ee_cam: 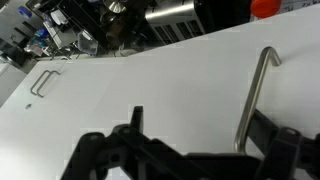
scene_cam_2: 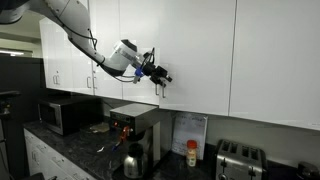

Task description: Open the cupboard

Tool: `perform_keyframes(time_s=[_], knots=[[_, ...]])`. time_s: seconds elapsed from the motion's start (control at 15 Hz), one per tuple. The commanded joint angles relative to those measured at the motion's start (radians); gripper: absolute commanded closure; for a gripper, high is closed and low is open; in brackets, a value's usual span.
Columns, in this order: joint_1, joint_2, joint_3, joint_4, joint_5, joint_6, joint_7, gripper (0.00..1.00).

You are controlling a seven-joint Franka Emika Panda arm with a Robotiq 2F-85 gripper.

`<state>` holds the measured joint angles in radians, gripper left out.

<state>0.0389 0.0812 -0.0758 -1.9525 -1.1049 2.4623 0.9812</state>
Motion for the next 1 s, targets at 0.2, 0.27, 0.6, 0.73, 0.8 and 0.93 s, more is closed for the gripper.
perform_keyframes(time_s=[0.2,0.27,0.6,0.73,0.8,0.93], knots=[[-0.046,-0.147,-0.001,-0.136,-0.04,-0.031,0.015,0.0],[-0.049,-0.162,0.0,-0.15,-0.04,-0.031,0.014,0.0],[-0.068,-0.222,0.002,-0.209,-0.046,-0.027,0.015,0.0],[-0.079,-0.242,0.001,-0.23,-0.053,-0.027,0.016,0.0],[-0.084,-0.252,0.0,-0.241,-0.057,-0.028,0.015,0.0],[-0.097,-0.269,-0.003,-0.262,-0.073,-0.028,0.018,0.0]])
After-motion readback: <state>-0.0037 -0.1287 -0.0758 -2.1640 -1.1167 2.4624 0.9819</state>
